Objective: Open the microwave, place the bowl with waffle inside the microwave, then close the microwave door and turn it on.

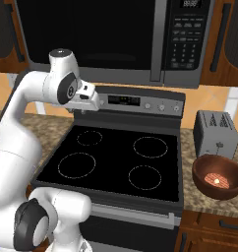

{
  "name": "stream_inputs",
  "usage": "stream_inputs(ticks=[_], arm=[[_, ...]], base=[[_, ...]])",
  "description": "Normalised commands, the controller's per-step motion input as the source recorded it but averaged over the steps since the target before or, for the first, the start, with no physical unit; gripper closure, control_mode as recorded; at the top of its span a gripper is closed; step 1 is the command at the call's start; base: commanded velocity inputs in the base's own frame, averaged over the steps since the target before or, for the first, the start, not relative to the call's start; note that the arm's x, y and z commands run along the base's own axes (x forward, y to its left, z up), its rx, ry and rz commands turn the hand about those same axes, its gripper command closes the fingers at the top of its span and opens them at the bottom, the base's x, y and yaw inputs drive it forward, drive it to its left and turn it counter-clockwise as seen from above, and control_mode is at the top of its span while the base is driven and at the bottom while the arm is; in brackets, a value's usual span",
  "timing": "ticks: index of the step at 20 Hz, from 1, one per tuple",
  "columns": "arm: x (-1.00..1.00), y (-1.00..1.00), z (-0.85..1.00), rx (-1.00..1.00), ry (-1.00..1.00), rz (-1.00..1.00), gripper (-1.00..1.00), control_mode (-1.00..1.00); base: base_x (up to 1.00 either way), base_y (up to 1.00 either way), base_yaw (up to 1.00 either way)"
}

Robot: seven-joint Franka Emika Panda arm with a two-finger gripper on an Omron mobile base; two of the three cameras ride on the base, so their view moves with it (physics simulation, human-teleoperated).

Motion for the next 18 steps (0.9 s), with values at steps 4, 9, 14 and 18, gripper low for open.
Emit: stream_inputs(ticks=[4,9,14,18], arm=[[-0.31,0.00,0.00,0.00,-0.01,0.00,-1.00,-1.00],[-0.59,-0.09,0.22,0.00,-0.23,0.00,-1.00,-1.00],[-0.63,-0.25,0.58,-0.01,-0.33,-0.01,-1.00,-1.00],[-0.57,-0.26,0.58,-0.01,-0.37,-0.01,-1.00,-1.00]], base=[[0.00,0.00,0.00],[0.00,0.00,0.00],[0.00,0.00,0.00],[0.00,0.00,0.00]])
